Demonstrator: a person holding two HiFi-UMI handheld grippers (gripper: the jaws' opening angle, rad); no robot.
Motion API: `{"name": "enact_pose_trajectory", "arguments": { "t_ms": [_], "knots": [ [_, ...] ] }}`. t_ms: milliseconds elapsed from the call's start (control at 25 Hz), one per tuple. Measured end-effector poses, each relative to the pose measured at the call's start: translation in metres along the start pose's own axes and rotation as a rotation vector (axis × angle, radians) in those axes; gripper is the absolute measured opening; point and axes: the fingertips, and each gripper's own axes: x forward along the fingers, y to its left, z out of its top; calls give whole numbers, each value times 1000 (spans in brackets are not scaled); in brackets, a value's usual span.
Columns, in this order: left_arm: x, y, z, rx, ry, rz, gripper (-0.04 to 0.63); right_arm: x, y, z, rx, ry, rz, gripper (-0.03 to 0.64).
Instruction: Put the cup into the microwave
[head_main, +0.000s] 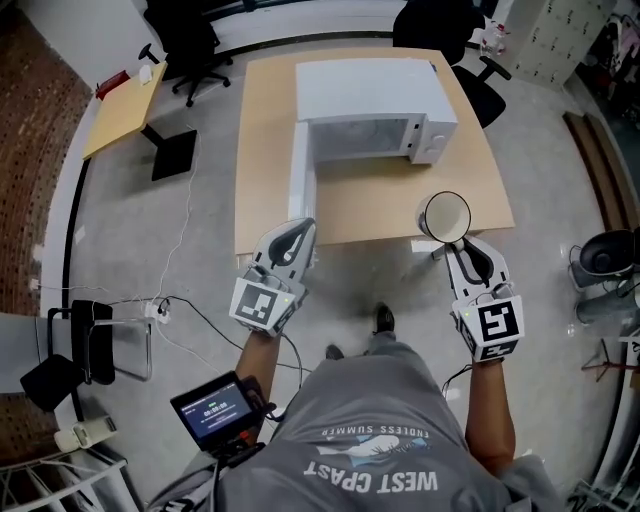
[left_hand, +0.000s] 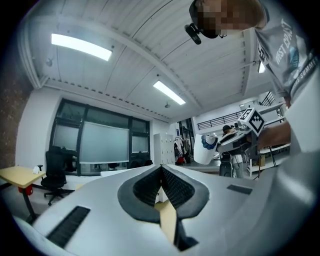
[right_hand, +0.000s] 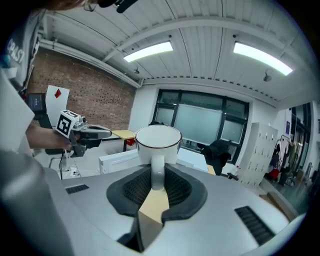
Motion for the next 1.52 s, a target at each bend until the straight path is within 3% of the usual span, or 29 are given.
{"name": "enact_pose_trajectory", "arguments": {
  "t_ms": [320, 920, 1160, 1520],
  "knots": [
    [-6, -18, -1, 12, -13, -14, 20, -17, 20, -15, -6, -32, -43, 71],
    [-44, -30, 6, 29, -20, -52, 20, -28, 47, -21, 42, 7, 3, 71],
    [-58, -28, 1, 16, -2, -43, 20, 7, 40, -22, 64, 15, 55, 71],
    [-54, 0, -15, 7, 48, 32, 20, 111, 8, -35, 127, 34, 139, 71]
  ]
}}
